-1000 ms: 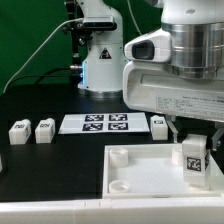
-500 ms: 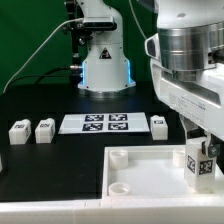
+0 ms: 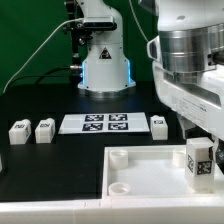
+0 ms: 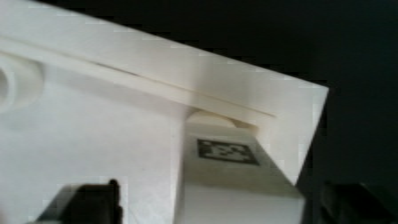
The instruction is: Assemble one leg
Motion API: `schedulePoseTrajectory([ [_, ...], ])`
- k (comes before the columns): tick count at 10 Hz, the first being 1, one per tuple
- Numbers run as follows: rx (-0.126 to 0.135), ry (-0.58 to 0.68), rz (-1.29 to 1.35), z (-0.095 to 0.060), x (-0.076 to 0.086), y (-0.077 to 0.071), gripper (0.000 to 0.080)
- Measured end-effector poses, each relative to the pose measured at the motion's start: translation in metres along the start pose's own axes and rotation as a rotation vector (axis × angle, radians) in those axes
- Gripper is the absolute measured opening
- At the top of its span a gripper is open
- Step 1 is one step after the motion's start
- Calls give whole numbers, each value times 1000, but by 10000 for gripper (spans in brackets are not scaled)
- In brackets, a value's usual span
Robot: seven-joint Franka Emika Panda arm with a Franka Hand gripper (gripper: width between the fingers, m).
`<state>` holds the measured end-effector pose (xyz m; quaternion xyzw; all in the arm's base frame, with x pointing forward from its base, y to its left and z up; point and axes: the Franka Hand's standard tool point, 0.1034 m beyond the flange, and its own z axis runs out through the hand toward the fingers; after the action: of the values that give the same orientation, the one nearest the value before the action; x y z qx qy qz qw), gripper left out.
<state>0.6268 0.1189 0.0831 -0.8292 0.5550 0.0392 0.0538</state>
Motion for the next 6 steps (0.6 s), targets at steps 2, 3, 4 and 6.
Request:
schedulePoseTrajectory([
  [2,-9,0,-319,4,0,3,618],
  [3,-10,0,-416,4,-1,3,644],
  [4,-10,-1,-520,4,0,3,648],
  [6,-11,-1,-719,4,1,3,649],
])
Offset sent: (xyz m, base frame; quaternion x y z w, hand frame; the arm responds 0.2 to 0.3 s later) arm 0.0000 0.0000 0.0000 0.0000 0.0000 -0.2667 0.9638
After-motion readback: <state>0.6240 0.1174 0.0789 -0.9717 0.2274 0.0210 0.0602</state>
